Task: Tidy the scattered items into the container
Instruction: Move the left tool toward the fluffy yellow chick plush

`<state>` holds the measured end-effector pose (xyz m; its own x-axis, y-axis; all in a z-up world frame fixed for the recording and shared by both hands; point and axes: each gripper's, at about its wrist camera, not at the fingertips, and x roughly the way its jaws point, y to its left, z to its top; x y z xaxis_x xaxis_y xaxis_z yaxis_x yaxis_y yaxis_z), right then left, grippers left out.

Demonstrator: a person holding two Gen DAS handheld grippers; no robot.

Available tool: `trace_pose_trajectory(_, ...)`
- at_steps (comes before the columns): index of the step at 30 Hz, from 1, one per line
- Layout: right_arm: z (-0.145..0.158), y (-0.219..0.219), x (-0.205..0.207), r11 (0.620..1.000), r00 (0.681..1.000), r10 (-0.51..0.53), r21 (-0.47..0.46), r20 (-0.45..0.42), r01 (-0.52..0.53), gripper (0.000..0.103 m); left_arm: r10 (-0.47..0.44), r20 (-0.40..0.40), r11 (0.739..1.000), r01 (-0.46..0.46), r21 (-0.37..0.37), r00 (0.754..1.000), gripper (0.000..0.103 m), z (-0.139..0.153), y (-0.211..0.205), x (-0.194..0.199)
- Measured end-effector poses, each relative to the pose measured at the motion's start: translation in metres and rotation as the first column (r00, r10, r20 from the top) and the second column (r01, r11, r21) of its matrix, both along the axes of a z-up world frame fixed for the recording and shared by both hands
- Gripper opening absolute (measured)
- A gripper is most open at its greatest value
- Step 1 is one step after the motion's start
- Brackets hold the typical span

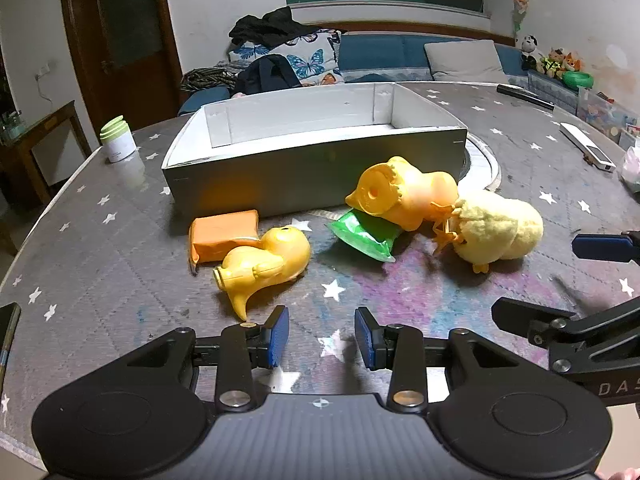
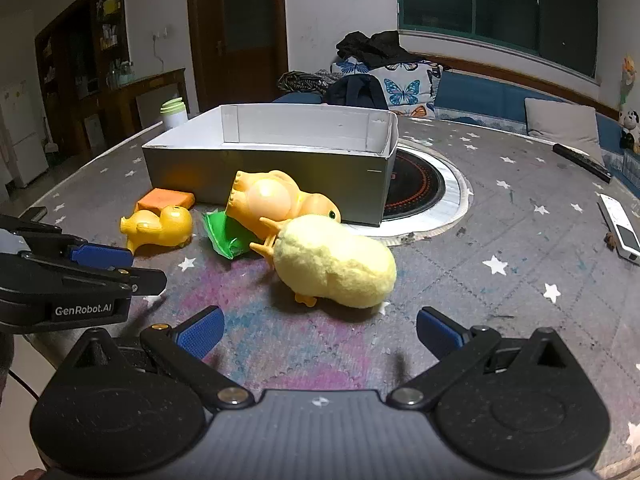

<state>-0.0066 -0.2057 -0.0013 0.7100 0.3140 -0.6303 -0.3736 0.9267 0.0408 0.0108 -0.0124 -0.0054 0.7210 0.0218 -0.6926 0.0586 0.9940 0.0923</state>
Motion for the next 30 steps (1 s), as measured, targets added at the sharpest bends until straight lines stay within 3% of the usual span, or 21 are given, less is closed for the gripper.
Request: trace_pose_trajectory(30, -0.009, 0.002, 0.013, 1.0, 0.999, 0.005, 0.006, -0.038, -0.005, 0.103, -0.045, -0.033, 0.999, 0.045, -0.013, 0.998, 0.039, -0.004, -0.007, 0.015)
